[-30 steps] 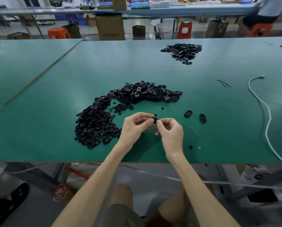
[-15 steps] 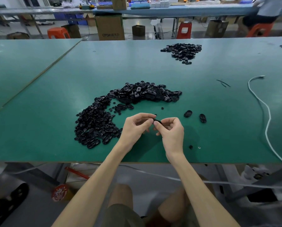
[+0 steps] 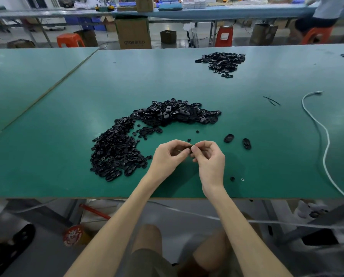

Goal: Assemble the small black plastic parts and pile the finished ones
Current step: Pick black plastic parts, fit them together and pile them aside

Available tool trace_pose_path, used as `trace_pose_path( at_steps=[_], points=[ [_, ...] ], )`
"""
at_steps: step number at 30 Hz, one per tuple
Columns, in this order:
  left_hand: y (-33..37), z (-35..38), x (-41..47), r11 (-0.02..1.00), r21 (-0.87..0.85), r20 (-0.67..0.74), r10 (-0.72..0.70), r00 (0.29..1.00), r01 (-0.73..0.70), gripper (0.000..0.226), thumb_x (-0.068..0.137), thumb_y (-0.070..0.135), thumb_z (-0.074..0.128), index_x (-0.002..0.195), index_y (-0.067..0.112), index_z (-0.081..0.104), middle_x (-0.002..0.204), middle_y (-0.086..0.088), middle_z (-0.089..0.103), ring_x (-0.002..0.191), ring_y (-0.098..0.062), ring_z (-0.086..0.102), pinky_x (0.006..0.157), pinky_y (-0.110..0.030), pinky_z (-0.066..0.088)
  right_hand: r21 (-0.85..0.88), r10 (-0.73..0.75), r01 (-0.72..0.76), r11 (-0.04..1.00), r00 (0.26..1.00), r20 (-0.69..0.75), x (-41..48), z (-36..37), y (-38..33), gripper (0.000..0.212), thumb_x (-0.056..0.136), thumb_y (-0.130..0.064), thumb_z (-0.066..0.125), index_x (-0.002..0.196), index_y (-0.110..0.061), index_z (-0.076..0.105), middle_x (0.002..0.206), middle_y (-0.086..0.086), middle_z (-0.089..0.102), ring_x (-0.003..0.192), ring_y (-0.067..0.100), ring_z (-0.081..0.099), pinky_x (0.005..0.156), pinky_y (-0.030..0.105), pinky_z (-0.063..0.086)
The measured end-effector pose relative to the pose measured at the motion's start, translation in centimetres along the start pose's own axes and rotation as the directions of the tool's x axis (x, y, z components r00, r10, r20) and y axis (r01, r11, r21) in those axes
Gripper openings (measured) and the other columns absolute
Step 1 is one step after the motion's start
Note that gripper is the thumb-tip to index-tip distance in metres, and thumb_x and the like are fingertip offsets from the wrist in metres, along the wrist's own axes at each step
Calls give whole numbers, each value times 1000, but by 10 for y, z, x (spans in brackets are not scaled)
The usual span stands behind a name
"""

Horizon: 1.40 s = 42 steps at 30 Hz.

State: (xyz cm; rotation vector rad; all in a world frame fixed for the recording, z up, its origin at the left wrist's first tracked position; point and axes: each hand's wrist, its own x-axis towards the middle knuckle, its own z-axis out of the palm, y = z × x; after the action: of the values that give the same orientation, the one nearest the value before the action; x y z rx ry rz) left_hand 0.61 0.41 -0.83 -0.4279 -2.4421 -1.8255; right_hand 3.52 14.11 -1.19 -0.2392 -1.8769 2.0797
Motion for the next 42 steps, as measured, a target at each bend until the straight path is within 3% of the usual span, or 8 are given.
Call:
trace_pose_path(
  at_steps=[5, 12, 17, 23, 29, 36, 42],
  points=[
    [0, -1, 0, 998, -54, -9, -23, 1000, 23, 10, 95, 12, 72, 104, 10, 76, 91, -1, 78, 86, -20, 73, 81, -34, 59, -7, -12, 12, 1000, 1000, 18, 0, 1, 0, 19, 94, -1, 71, 99, -18, 66, 91, 0, 72, 78, 8, 71, 70, 23, 57],
    [-2, -2, 0, 998, -55, -7, -39, 999, 39, 10, 93, 12, 74, 102, 10, 77, 91, -2, 78, 87, -26, 73, 82, -36, 59, 9, -6, 6, 1000, 1000, 25, 0, -1, 2, 13, 94, 0, 72, 91, -13, 70, 79, -3, 75, 76, 11, 72, 68, 22, 55],
    [-1, -1, 1, 998, -56, -16, -36, 999, 35, 15, 92, 4, 71, 104, 11, 77, 91, 1, 79, 87, -15, 75, 82, -24, 57, 18, 4, -4, 1000, 1000, 22, 0, 1, 1, 15, 92, 0, 74, 91, -15, 73, 84, -2, 78, 81, 14, 75, 70, 20, 56],
    [-1, -3, 0, 1000, -23, -41, -11, 999, 10, 20, 89, 1, 71, 102, 13, 79, 92, 3, 79, 87, -17, 75, 83, -30, 60, 14, 27, -27, 1000, 999, 34, 0, 2, 1, 14, 90, 2, 75, 89, -13, 74, 83, -1, 78, 82, 14, 76, 72, 19, 57],
    [2, -6, 0, 991, -125, -17, -47, 999, 44, 16, 92, 2, 71, 102, 12, 79, 90, 0, 80, 80, -7, 72, 69, -14, 50, 7, 32, -32, 999, 999, 24, 1, 3, 1, 13, 91, 1, 74, 90, -12, 73, 82, 0, 78, 80, 17, 76, 68, 21, 55],
    [4, -4, -2, 998, -54, -73, -29, 997, 25, 20, 90, -5, 68, 100, 8, 79, 92, -4, 79, 87, -20, 76, 82, -24, 58, -16, 48, -47, 999, 998, 36, 0, 4, -1, 15, 90, 1, 75, 86, -13, 75, 82, 3, 78, 84, 26, 75, 66, 21, 56],
    [4, -3, -2, 999, 22, -79, -26, 997, 27, 19, 88, -3, 67, 96, 11, 78, 89, 0, 78, 83, -19, 75, 80, -27, 60, -26, 62, -61, 998, 997, 49, -1, 5, -2, 13, 90, 3, 75, 88, -9, 75, 78, 0, 78, 74, 12, 73, 65, 18, 54]
  ],
)
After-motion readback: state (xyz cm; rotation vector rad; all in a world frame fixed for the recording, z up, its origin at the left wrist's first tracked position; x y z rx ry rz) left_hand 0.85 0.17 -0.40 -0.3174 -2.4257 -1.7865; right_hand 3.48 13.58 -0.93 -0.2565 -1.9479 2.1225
